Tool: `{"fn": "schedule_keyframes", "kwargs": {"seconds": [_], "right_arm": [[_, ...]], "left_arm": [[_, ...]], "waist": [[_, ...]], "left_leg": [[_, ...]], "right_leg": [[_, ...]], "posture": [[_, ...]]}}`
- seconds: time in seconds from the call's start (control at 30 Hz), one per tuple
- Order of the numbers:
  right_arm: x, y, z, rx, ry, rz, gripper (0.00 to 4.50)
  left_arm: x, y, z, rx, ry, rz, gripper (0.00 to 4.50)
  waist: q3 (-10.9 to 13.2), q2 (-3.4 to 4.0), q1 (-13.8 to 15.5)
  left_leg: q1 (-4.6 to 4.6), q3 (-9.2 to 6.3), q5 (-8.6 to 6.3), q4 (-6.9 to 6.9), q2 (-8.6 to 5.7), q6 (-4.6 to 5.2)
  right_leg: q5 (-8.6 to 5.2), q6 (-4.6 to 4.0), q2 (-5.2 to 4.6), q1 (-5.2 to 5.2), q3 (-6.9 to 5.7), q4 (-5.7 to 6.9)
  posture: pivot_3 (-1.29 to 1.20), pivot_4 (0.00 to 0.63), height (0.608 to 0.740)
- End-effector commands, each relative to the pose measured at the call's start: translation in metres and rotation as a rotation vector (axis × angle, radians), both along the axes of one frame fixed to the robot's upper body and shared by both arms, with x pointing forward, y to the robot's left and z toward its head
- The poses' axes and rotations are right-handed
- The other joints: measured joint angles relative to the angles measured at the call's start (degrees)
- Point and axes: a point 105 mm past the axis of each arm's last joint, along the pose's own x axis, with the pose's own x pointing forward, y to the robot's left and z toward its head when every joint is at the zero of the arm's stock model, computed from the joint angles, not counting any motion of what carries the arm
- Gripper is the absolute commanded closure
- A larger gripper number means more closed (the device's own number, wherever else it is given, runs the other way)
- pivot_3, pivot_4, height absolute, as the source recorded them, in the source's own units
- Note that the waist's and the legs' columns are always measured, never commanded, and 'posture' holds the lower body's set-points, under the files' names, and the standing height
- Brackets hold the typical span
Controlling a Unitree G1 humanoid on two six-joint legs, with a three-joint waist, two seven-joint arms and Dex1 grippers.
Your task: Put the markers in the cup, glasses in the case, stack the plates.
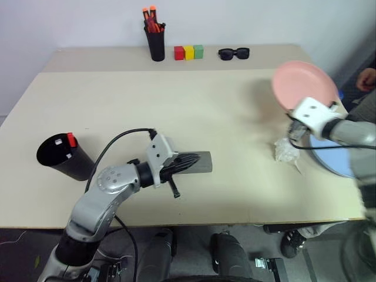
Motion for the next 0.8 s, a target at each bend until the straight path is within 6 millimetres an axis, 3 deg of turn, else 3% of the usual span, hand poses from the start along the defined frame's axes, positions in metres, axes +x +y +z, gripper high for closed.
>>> {"fn": "schedule_keyframes", "kwargs": {"seconds": [0.03, 0.23, 0.37, 0.53, 0.8], "right_arm": [[-0.029, -0.013, 0.012, -0.026, 0.022, -0.03, 4.48], [-0.064, -0.044, -0.012, -0.029, 0.118, -0.176, 4.48], [-0.074, -0.043, -0.022, -0.024, 0.193, -0.173, 3.13], [-0.064, -0.02, -0.018, 0.009, 0.161, -0.092, 0.62], [-0.039, 0.034, -0.02, 0.276, 0.112, 0.055, 0.62]], "left_arm": [[-0.008, -0.016, 0.007, -0.034, -0.034, -0.113, 4.5], [-0.01, -0.033, 0.0, -0.025, -0.03, -0.216, 4.5], [-0.008, -0.033, -0.003, -0.022, -0.035, -0.212, 4.5], [-0.008, -0.028, -0.01, -0.004, -0.027, -0.192, 4.5], [-0.01, -0.022, -0.009, -0.038, -0.032, -0.141, 4.5]], "waist": [[0.0, 0.02, -0.1], [-0.1, 0.21, -0.1], [-0.2, 0.23, -0.1], [-0.2, 0.23, -0.1], [-0.1, 0.19, 0.1]], "left_leg": [[0.02, 0.06, -0.01, 0.01, 0.01, 0.02], [0.04, 0.26, -0.07, 0.11, 0.06, 0.11], [0.02, 0.3, -0.11, 0.26, 0.11, 0.18], [-0.06, 0.31, -0.19, 0.51, 0.12, 0.3], [-0.09, 0.21, -0.25, 0.65, 0.1, 0.37]], "right_leg": [[-0.01, -0.02, 0.0, 0.02, 0.01, -0.02], [-0.03, -0.04, -0.09, 0.02, 0.09, -0.04], [-0.04, -0.04, -0.09, 0.04, 0.12, -0.03], [-0.05, -0.02, -0.12, 0.09, 0.12, -0.04], [-0.07, -0.01, -0.18, 0.17, 0.12, -0.08]], "posture": [[0.0, 0.15, 0.74], [0.0, 0.15, 0.74], [0.0, 0.15, 0.74], [0.0, 0.15, 0.74], [0.0, 0.15, 0.74]]}}
